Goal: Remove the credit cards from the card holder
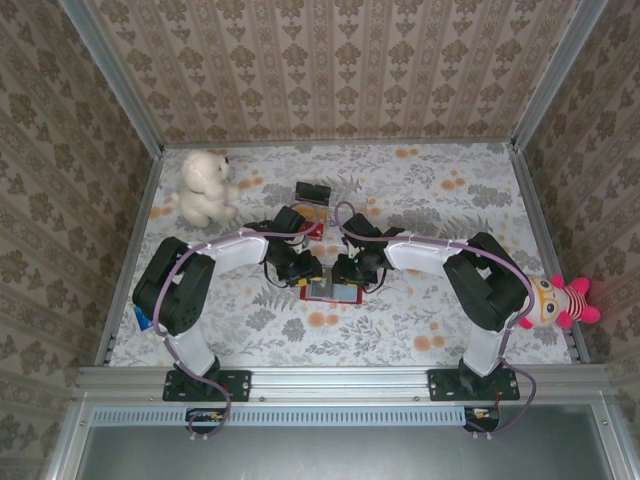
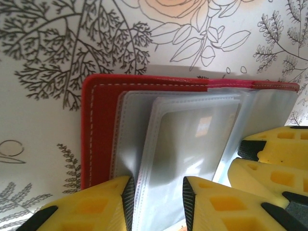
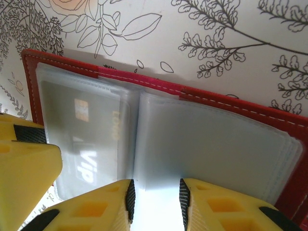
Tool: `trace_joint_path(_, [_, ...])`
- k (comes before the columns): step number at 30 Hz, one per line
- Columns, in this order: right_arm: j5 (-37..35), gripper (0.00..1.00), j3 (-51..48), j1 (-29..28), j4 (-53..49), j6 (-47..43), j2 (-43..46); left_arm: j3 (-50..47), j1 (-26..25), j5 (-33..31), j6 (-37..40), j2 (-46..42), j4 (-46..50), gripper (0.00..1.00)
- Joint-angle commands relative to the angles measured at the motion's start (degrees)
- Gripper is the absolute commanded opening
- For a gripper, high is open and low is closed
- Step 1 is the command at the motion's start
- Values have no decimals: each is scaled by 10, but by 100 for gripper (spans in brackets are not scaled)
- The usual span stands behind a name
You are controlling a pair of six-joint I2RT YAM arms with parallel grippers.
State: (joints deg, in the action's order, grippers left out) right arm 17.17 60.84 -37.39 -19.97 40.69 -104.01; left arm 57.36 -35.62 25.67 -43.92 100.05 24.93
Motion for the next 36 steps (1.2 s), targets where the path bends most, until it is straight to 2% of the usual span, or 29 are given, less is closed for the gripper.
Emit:
trace_joint_path(1, [4, 33, 5, 0, -21, -3, -11, 12, -5, 6, 14, 10, 6, 33])
trace_joint_path(11, [4, 32, 6, 0, -22, -3, -9, 16, 0, -9, 31, -16, 36, 32])
trace_joint_path(28, [6, 31, 7, 0, -22, -4, -11, 16, 3, -12, 36, -21, 40, 38])
trace_joint_path(36, [11, 30, 7, 0, -20, -3, -13, 18, 4, -5, 40, -23, 34, 34])
